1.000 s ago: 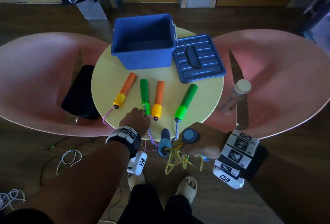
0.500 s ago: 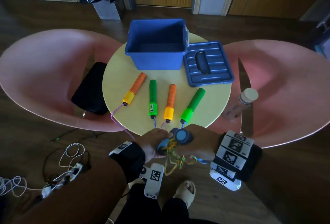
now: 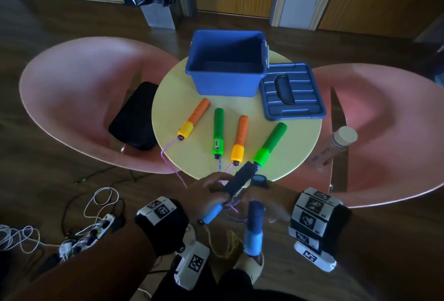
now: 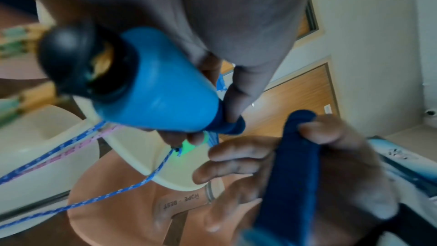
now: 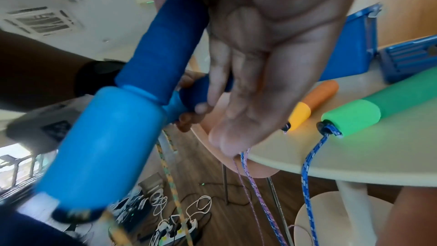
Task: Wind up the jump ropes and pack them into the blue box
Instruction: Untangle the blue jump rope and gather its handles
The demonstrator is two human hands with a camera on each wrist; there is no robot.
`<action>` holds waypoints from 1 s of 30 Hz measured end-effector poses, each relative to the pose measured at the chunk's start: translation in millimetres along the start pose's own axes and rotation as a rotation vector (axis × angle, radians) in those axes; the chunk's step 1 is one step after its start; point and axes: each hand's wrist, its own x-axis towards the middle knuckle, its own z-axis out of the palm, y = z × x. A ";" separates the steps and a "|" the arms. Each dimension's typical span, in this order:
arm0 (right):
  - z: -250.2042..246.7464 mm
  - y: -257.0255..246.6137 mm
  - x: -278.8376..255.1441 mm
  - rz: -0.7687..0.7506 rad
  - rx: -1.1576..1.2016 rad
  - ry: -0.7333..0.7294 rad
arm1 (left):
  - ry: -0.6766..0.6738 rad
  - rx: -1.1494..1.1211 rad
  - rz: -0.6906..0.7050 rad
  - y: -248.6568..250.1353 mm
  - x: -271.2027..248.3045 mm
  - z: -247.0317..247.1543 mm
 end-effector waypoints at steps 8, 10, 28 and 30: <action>10.2 -44.1 0.3 0.135 0.266 0.020 | -0.048 -0.119 0.192 21.8 -18.7 -14.8; 17.1 -57.5 3.1 0.119 0.332 0.004 | -0.081 -0.068 0.225 30.4 -22.8 -26.8; 93.3 -192.3 -2.1 -0.573 -1.246 0.417 | -0.348 0.275 0.087 82.6 -84.5 -194.9; 103.0 -207.1 1.8 -0.576 -1.265 0.503 | -0.328 0.276 0.085 92.3 -89.8 -206.8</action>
